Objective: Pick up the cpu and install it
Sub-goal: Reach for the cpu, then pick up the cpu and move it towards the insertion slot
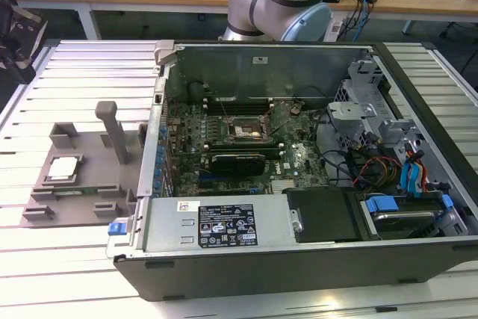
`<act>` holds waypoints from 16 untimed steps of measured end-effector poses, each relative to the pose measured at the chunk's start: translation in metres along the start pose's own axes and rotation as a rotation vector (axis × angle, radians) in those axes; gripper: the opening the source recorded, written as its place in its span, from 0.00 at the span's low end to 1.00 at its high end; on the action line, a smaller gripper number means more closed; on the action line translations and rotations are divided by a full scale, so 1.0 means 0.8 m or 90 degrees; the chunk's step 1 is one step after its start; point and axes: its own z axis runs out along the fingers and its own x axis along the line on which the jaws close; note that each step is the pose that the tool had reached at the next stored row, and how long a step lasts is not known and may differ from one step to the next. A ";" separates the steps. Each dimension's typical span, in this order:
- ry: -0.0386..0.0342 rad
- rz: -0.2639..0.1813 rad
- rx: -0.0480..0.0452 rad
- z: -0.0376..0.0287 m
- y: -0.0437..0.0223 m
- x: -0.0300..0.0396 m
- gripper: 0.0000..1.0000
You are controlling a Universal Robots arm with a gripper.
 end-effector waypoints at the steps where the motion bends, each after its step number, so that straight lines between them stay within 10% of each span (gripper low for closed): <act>1: 0.0000 0.000 0.0000 0.0000 -0.0002 0.0027 0.11; 6: 0.0000 0.000 -0.0001 -0.0003 -0.0013 0.0175 0.11; 16: 0.0000 0.000 0.0000 -0.0003 -0.0014 0.0182 0.11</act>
